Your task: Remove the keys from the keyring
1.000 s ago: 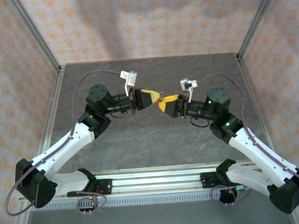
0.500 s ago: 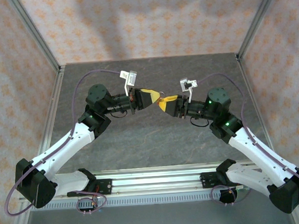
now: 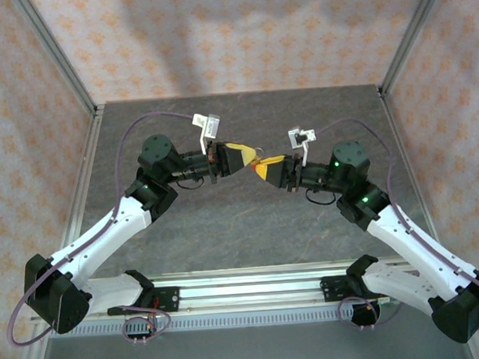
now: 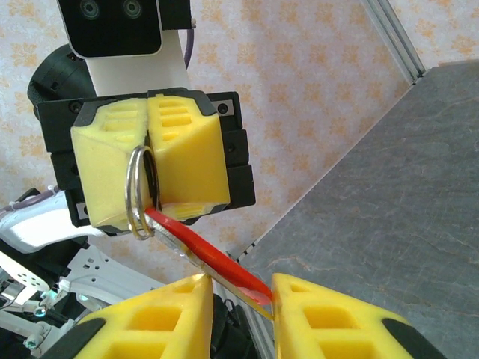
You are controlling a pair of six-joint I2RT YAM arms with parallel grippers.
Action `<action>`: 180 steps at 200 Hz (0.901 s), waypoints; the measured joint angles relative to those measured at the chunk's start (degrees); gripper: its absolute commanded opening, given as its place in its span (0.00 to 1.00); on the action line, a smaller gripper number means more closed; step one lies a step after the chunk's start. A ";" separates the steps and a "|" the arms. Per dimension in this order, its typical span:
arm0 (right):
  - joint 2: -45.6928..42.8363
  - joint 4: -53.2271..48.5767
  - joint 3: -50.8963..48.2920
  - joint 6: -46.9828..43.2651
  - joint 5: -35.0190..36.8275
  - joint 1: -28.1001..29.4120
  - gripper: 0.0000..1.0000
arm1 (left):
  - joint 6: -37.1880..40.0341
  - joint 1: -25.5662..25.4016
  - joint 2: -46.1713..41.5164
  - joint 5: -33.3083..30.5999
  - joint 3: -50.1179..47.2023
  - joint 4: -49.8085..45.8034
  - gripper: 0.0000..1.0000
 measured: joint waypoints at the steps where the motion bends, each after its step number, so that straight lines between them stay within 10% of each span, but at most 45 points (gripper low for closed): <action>1: -0.02 -0.02 0.00 0.00 0.00 0.00 0.26 | 0.00 0.00 0.00 0.00 0.00 0.00 0.00; 109: -1.60 -0.42 -0.15 0.28 -0.59 0.00 0.22 | 1.44 0.37 -0.11 0.00 -0.02 -1.68 0.00; 180: -1.60 1.60 -0.81 2.40 -0.39 0.00 0.60 | 1.22 0.37 -0.11 0.00 -0.31 -1.49 0.00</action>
